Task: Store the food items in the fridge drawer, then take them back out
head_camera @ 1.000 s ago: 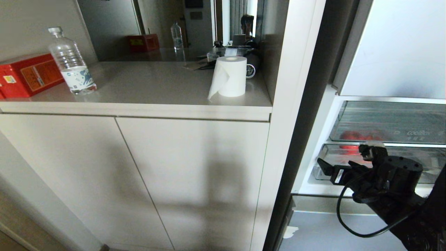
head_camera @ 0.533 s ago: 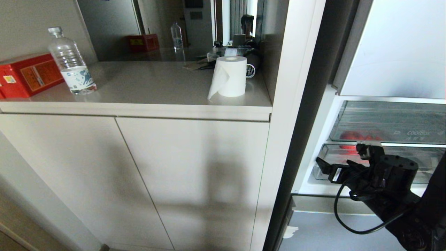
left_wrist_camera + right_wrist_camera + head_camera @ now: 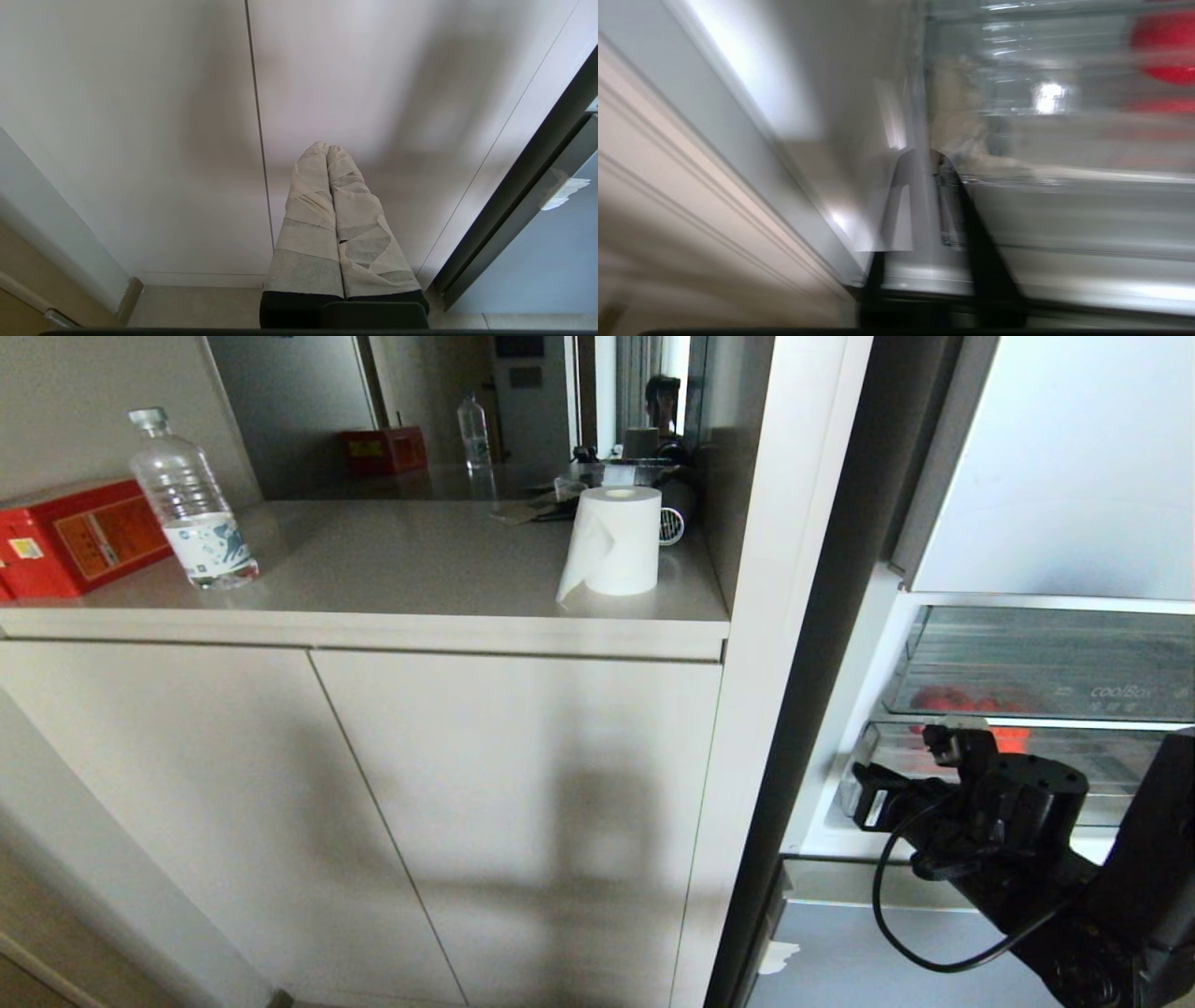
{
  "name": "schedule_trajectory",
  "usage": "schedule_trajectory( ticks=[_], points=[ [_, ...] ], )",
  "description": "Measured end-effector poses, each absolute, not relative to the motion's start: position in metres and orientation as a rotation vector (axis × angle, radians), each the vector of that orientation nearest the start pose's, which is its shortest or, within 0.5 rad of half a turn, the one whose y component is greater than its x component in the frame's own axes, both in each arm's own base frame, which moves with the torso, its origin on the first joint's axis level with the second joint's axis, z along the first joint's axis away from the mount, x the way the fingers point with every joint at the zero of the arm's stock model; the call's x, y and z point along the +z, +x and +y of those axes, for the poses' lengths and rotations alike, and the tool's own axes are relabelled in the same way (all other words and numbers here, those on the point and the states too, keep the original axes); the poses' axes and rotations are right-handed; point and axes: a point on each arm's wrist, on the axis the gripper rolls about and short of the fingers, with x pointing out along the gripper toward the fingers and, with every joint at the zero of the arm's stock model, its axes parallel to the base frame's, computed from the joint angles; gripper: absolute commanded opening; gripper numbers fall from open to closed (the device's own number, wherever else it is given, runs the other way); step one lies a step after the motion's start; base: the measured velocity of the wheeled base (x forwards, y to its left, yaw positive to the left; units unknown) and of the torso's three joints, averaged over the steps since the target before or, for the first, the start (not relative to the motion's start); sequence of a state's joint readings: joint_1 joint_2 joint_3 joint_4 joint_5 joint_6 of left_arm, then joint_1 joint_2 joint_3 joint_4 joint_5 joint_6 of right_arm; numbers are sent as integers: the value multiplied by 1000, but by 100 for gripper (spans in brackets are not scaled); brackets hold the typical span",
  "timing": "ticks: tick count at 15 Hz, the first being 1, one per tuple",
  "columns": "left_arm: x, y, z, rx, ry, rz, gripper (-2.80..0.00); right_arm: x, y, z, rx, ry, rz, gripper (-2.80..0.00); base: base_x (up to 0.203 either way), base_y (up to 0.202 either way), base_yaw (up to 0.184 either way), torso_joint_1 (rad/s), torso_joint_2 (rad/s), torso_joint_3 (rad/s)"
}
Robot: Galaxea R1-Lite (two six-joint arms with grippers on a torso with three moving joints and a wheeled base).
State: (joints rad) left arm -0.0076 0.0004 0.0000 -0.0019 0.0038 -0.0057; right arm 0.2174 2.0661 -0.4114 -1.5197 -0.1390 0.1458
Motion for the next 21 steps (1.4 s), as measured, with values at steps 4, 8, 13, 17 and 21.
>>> schedule_trajectory(
  ticks=[4,8,13,17,21],
  points=[
    [76,-23,0,-5,-6,-1,-280,69,299,70,86,120,136,-280,0,0,0,0,0,0],
    [76,-23,0,-4,-6,-1,-280,71,284,67,71,115,157,-280,0,0,0,0,0,0],
    [76,-23,0,-4,-6,-1,-280,72,240,58,71,101,233,-280,0,0,0,0,0,0],
    [76,-23,0,-4,-5,-1,-280,71,207,52,70,136,294,0,0,0,0,0,0,0],
    [76,-23,0,-5,-6,-1,-280,80,193,49,50,192,268,0,0,0,0,0,0,0]
  ],
)
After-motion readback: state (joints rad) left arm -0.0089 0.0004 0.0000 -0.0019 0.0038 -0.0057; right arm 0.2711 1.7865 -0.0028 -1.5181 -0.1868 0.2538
